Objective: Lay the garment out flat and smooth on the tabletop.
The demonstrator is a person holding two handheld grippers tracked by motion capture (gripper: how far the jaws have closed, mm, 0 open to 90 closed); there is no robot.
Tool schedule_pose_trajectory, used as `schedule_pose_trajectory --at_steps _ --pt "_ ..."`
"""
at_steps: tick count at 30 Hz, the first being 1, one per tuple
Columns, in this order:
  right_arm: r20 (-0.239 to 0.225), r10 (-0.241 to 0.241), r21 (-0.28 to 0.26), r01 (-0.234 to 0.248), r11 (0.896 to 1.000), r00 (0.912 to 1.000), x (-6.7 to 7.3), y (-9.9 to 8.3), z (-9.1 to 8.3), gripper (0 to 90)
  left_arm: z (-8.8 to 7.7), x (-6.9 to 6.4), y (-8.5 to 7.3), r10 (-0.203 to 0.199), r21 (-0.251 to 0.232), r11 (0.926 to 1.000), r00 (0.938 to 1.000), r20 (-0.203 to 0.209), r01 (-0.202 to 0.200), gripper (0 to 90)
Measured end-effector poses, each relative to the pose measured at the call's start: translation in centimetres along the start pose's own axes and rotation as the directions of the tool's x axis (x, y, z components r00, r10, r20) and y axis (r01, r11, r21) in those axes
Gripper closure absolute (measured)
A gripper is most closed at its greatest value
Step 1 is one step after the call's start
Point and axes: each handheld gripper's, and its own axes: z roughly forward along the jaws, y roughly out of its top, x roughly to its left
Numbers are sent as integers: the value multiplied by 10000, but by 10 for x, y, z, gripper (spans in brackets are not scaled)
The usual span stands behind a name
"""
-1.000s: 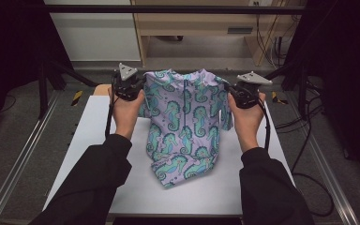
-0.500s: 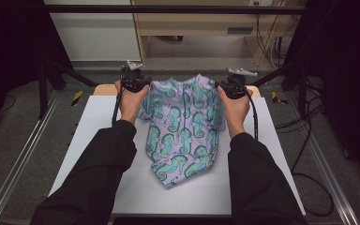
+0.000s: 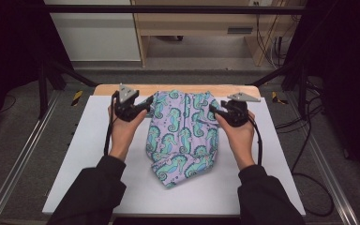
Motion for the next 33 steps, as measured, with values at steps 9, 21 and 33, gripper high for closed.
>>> schedule_pose_trajectory --at_steps 9,21,33 --pt "-688 -817 532 854 9949 9943 24 -50 -42 300 -66 -22 -43 -157 -880 9959 9977 654 214 228" --pt "-979 -1141 494 1194 9916 9886 35 -108 -65 334 -89 -30 -98 -753 331 9968 9947 695 731 203" --pt "-2517 -1753 667 1977 9780 9518 77 -127 -67 424 -102 -35 -124 -568 860 9949 9975 425 530 217"
